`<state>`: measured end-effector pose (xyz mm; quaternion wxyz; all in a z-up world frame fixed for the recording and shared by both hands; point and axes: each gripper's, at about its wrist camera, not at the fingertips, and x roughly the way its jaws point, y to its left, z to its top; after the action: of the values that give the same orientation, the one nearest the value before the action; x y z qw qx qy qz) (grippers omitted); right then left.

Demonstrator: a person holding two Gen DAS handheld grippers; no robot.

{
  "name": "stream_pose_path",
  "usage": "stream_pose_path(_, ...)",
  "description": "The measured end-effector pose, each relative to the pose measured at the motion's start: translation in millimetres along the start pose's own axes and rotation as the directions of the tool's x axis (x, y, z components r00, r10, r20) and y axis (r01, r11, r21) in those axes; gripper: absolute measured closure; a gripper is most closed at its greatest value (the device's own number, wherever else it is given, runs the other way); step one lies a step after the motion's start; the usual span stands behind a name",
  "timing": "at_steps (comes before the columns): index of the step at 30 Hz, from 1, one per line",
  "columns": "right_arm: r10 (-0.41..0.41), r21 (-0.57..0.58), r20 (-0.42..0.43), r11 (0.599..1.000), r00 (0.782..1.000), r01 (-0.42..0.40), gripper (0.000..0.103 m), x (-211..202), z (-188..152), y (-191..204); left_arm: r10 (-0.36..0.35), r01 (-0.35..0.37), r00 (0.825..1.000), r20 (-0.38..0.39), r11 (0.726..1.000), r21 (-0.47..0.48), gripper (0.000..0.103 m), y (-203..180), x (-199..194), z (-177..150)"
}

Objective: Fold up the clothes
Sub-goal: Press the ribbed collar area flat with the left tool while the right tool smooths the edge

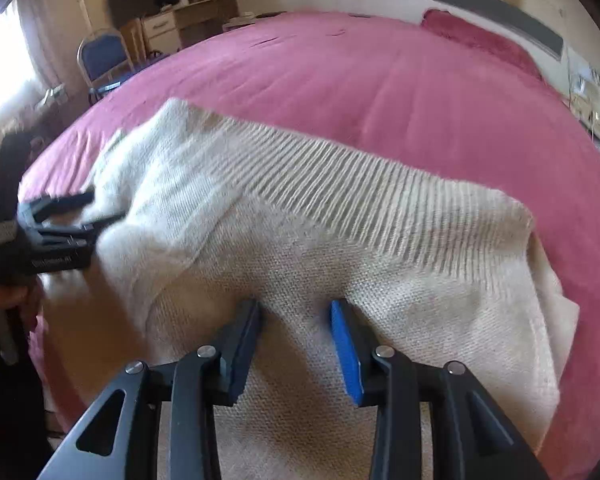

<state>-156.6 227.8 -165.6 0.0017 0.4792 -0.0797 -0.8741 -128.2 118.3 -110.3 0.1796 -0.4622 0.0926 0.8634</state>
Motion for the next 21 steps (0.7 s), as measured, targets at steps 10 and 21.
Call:
stream_pose_path(10,-0.066,0.213,-0.002,0.975,0.998,0.065,0.068,-10,-40,-67,0.019,-0.028,0.997,0.075,0.993,0.112,0.007,-11,-11,4)
stream_pose_path(21,-0.07,0.451,0.189,0.892,0.98,-0.023,0.064,-32,-26,-79,-0.111,0.14,0.973,0.202,0.981,-0.134,0.007,53,-65,-20)
